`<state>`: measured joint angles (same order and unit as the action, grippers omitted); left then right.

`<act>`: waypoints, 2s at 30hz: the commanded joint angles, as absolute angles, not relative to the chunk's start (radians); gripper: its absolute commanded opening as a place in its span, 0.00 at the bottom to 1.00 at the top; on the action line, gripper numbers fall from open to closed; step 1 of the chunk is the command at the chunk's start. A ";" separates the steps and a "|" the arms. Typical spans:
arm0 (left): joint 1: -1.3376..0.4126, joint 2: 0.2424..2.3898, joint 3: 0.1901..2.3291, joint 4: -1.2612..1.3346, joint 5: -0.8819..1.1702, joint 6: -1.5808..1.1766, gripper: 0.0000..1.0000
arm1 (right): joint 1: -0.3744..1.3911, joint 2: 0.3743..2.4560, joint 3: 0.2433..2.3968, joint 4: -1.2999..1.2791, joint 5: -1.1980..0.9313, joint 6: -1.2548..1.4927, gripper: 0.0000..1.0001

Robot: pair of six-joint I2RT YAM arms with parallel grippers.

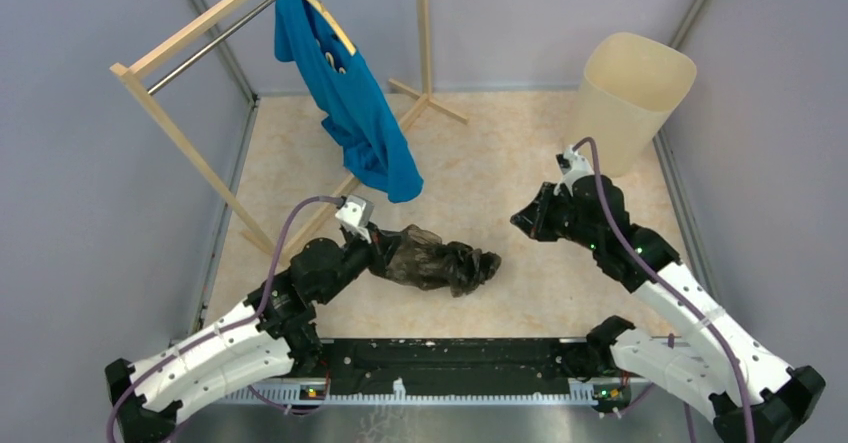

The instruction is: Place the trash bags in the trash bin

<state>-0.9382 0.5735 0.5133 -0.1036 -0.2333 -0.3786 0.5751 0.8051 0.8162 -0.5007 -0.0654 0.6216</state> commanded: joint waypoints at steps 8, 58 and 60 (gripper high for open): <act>-0.939 0.706 0.483 -0.134 -0.176 -0.473 0.00 | 0.720 1.127 0.893 -0.560 -0.276 0.349 0.45; -0.939 0.703 0.700 -0.031 0.188 -0.039 0.00 | 0.702 1.364 0.716 0.568 -0.933 0.096 0.70; -0.939 0.699 0.706 -0.037 0.186 -0.045 0.00 | 0.702 1.366 0.716 0.584 -0.932 0.135 0.59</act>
<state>-0.9386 0.7155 0.6586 -0.0429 0.1726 -0.0517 0.6941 1.3575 0.6586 0.4339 -0.8856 0.0711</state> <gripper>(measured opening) 0.006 0.678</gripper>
